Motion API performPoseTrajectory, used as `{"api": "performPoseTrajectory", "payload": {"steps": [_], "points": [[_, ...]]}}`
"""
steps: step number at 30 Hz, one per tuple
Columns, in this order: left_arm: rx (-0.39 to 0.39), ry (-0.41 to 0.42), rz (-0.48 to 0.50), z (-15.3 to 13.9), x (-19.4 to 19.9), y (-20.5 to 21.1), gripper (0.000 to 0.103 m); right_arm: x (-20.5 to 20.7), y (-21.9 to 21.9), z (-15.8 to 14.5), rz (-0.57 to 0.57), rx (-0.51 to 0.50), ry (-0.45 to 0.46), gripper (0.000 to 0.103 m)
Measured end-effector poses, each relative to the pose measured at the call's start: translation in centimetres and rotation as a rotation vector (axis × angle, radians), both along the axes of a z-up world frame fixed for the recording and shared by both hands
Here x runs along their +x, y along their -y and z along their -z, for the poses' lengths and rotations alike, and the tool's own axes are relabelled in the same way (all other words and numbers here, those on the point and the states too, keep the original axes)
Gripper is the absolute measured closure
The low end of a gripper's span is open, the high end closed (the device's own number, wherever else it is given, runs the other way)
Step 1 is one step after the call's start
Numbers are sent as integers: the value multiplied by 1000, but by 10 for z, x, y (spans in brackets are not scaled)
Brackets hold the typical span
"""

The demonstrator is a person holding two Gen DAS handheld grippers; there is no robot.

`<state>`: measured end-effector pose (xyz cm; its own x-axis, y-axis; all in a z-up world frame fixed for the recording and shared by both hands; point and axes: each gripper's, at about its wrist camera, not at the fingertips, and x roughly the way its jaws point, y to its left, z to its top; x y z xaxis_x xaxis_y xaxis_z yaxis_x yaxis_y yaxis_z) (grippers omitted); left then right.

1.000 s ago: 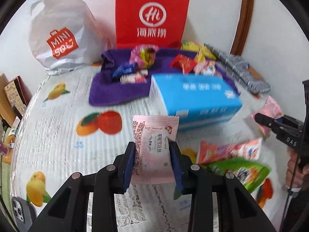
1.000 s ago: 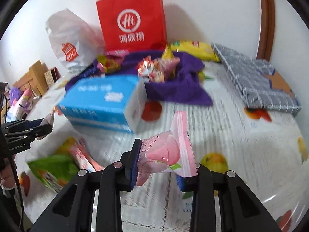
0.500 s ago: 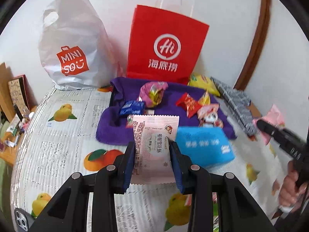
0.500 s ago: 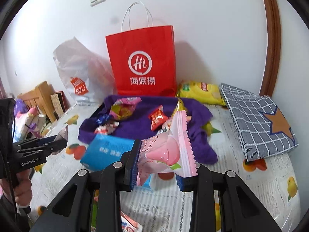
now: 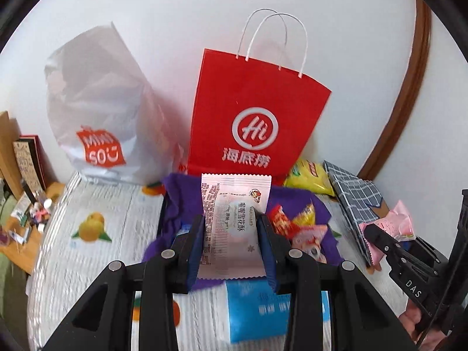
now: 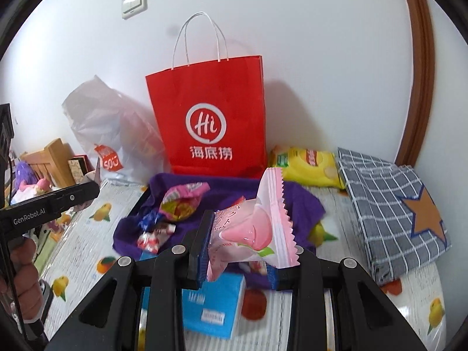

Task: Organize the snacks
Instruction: 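Carry the pink peach packet with the right tool while the left tool carries the biscuit packet over the towel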

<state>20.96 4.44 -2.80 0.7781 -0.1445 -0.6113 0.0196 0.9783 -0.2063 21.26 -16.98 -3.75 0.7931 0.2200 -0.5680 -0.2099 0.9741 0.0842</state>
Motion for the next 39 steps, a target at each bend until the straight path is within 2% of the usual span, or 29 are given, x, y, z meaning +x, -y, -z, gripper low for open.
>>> {"api": "performPoseTrajectory", "payload": {"steps": [4, 8, 12, 17, 20, 22, 26, 39], "points": [[12, 13, 11, -13, 25, -3, 69, 26, -5, -8, 1, -17, 8, 71], [-10, 37, 41, -26, 49, -9, 69, 54, -9, -19, -11, -10, 23, 71], [14, 38, 18, -25, 67, -16, 69, 74, -16, -19, -26, -1, 30, 71], [33, -15, -9, 4, 85, -29, 69, 97, -25, 12, -67, -17, -18, 71], [-14, -36, -27, 10, 91, -40, 69, 108, -28, 26, -67, -48, -51, 71], [-10, -50, -22, 13, 93, -42, 69, 112, -28, 33, -85, -52, -81, 71], [7, -50, -38, 13, 94, -43, 69, 114, -31, 42, -118, -85, -107, 71], [-9, -29, -36, 6, 89, -47, 69, 116, -44, 60, -203, -167, -155, 71]]}}
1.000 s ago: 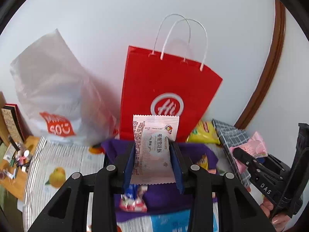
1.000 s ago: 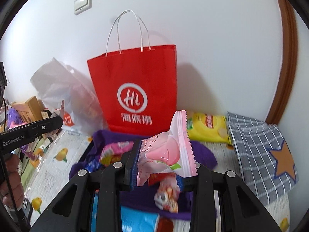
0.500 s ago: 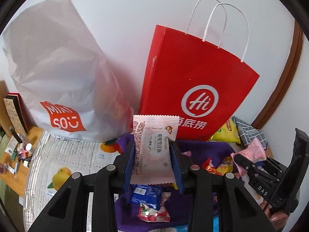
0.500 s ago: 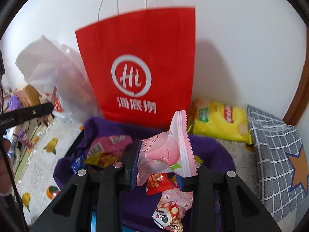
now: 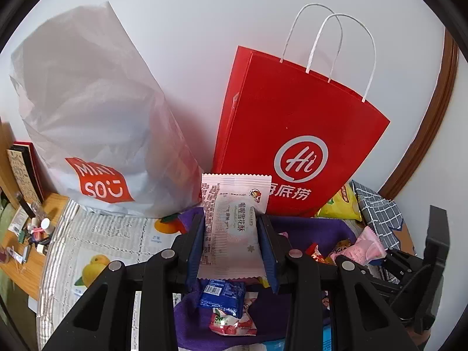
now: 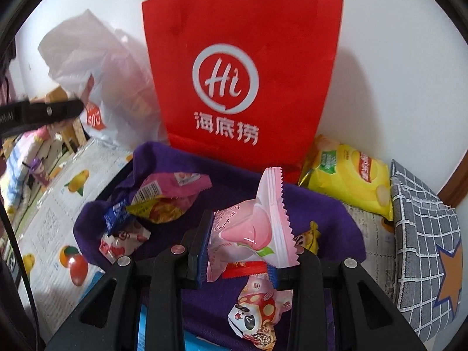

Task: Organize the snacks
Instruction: 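Carry the pink peach packet with the right tool while the left tool carries the biscuit packet over the towel, then open the right tool over the towel while the left tool releases the biscuit packet onto it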

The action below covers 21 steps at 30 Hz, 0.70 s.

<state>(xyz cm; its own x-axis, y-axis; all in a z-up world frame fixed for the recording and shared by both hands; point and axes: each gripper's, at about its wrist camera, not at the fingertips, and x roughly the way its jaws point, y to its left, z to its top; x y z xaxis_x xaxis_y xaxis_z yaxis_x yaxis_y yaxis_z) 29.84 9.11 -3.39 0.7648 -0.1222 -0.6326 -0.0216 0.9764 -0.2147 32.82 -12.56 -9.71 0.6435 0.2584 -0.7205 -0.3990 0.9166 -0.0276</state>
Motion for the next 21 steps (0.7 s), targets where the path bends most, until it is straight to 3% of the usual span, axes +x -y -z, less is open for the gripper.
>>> {"api": "performPoseTrajectory", "payload": {"steps": [12, 21], "points": [[-3, -24, -35, 2, 4, -13, 69, 13, 20, 13, 33, 1, -73, 71], [21, -57, -13, 13, 11, -2, 69, 20, 17, 38, -4, -21, -173, 71]]}}
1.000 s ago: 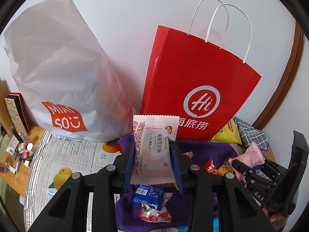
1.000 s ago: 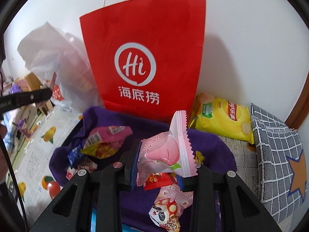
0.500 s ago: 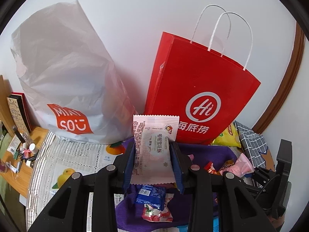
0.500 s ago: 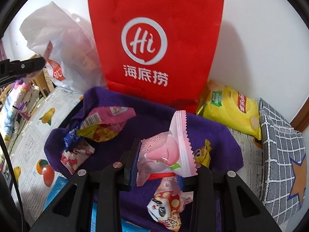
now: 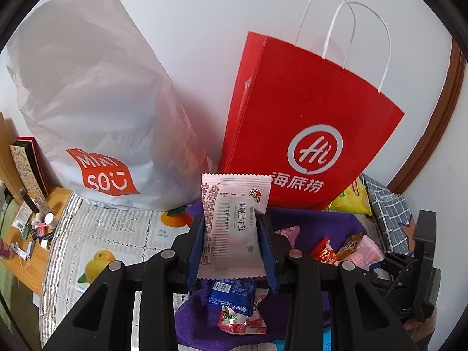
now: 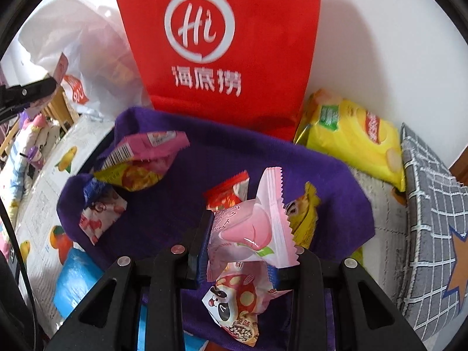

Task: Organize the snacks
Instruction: 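Open the right tool over the towel while the left tool releases the biscuit packet onto it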

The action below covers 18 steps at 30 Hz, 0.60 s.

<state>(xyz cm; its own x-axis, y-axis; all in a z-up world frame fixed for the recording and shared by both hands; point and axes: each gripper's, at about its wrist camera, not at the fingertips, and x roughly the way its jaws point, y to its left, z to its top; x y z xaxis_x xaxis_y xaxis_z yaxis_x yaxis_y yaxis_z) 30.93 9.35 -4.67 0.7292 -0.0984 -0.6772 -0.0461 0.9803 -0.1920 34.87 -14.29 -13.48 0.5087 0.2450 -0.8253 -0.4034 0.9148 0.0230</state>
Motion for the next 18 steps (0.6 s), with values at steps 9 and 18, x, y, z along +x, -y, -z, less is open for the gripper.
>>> {"api": "performPoseTrajectory", "payload": {"steps": [9, 18], "points": [[14, -24, 2, 5, 3, 4, 69, -1, -7, 15, -53, -36, -37, 71], [42, -91, -12, 18, 11, 8, 69, -7, -4, -2, -27, -49, 13, 54]]}}
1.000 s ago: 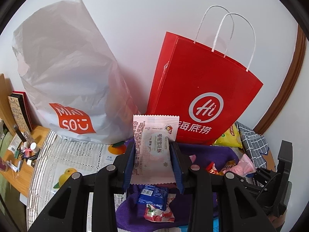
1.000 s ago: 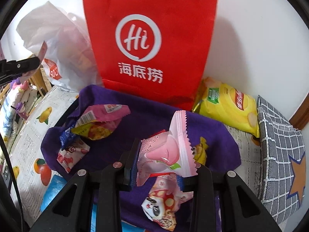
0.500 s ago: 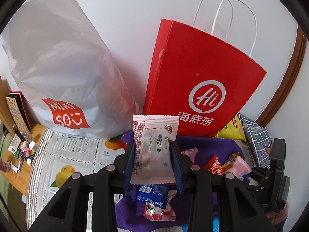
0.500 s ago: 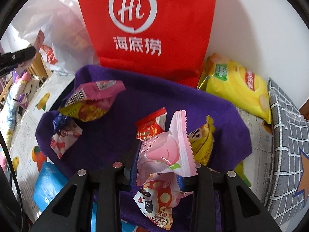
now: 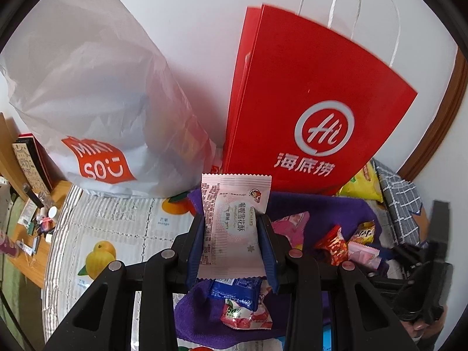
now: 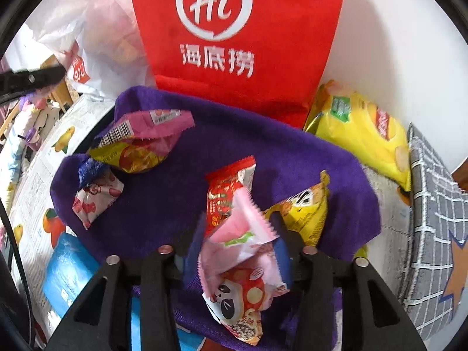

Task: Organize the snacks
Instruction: 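Open the right tool over the towel while the left tool releases the biscuit packet onto it, then move both tools back toward the remaining snacks on the sheet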

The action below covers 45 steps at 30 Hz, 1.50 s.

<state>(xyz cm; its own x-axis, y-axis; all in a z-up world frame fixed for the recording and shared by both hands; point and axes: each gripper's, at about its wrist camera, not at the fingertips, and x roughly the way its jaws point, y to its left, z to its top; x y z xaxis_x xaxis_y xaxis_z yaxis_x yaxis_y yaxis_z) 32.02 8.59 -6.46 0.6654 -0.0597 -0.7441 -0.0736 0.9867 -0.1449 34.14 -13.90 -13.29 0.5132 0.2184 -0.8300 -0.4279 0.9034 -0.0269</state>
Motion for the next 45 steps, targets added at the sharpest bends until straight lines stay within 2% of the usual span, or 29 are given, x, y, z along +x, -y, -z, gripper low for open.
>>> {"api": "performPoseTrajectory", "payload": {"steps": [11, 17, 24, 29, 33, 35, 45], "points": [[15, -155, 36, 34, 19, 23, 69, -21, 32, -61, 74, 89, 167, 50], [49, -237, 52, 55, 24, 38, 69, -21, 31, -66, 90, 98, 171, 49], [30, -295, 92, 63, 23, 45, 68, -25, 28, -66, 88, 88, 183, 49], [28, -274, 143, 55, 18, 50, 68, -26, 28, -67, 92, 84, 189, 49], [-30, -249, 190, 45, 13, 52, 62, -28, 27, -71, 91, 107, 191, 49], [-22, -216, 194, 36, 8, 56, 59, -29, 25, -73, 99, 107, 191, 46], [12, -79, 202, -4, -14, 58, 53, -44, 15, -91, 157, 116, 213, 23]]}}
